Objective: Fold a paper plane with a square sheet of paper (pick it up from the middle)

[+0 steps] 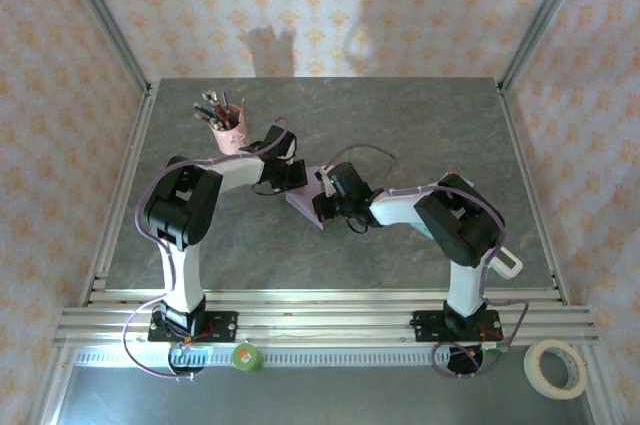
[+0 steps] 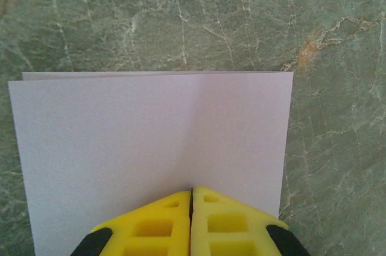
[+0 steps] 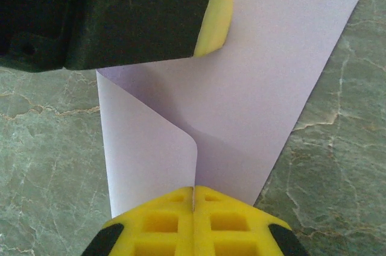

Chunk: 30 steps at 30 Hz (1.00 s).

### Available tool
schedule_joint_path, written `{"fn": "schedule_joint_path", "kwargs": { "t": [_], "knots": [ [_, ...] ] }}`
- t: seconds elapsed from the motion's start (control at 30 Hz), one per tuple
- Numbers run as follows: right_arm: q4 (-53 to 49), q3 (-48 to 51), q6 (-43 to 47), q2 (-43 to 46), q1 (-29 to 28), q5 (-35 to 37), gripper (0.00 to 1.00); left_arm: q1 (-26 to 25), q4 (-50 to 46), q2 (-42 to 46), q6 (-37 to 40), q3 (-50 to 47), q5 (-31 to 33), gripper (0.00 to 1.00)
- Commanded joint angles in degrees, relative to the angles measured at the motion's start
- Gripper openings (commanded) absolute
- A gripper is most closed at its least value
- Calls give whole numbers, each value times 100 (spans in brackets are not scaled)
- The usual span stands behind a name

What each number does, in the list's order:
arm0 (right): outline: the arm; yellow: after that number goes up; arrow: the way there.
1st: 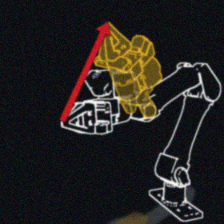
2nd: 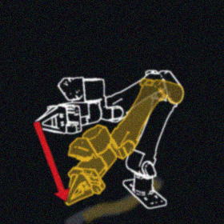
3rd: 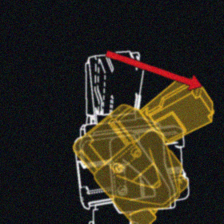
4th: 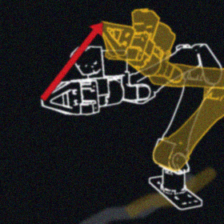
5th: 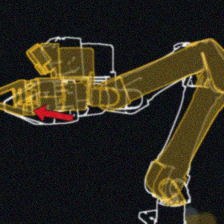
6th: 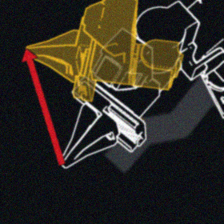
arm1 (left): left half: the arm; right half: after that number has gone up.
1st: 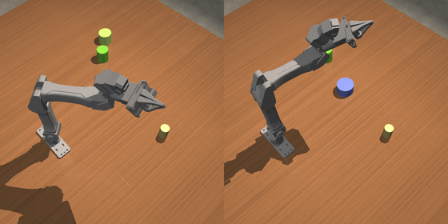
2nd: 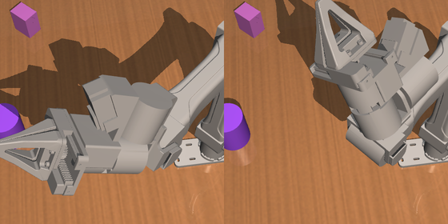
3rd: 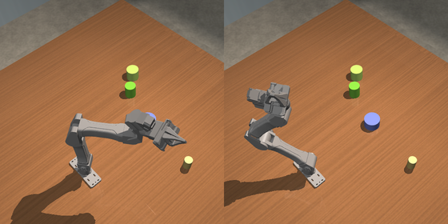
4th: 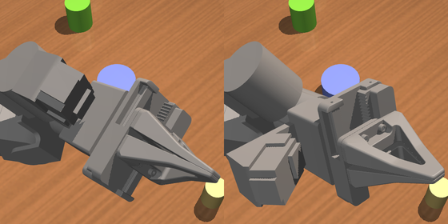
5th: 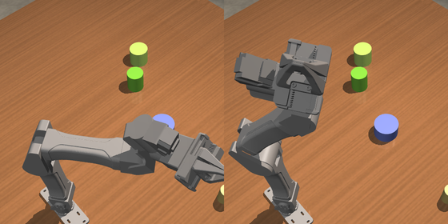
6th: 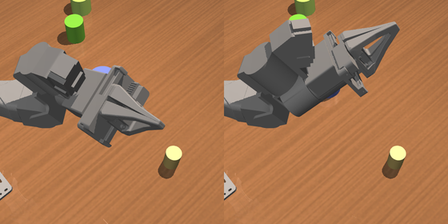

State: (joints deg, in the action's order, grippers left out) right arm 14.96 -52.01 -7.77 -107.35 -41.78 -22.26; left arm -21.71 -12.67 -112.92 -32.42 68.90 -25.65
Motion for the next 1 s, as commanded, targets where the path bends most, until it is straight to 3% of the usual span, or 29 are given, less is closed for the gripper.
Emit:
{"fn": "schedule_joint_path", "kwargs": {
  "t": [0.0, 0.43, 0.6, 0.8, 0.97],
  "knots": [
    [48, -117, -33, 38, 47, 133, 0, -2, -395, -285, 158, -44, 112, 10],
    [-271, -81, -38, -173, 47, 108, 0, 1, -427, -101, 137, 246, 38, 10],
    [-345, -81, -154, -179, 58, 93, 0, 17, -256, 314, -250, 381, 219, 17],
    [-353, -154, -396, -255, 98, 30, 0, 14, 257, 1049, -900, -309, 300, 22],
    [-423, -239, -488, -348, 125, -19, 0, 18, 900, 1406, -1328, -1049, -243, 21]
  ]
}}
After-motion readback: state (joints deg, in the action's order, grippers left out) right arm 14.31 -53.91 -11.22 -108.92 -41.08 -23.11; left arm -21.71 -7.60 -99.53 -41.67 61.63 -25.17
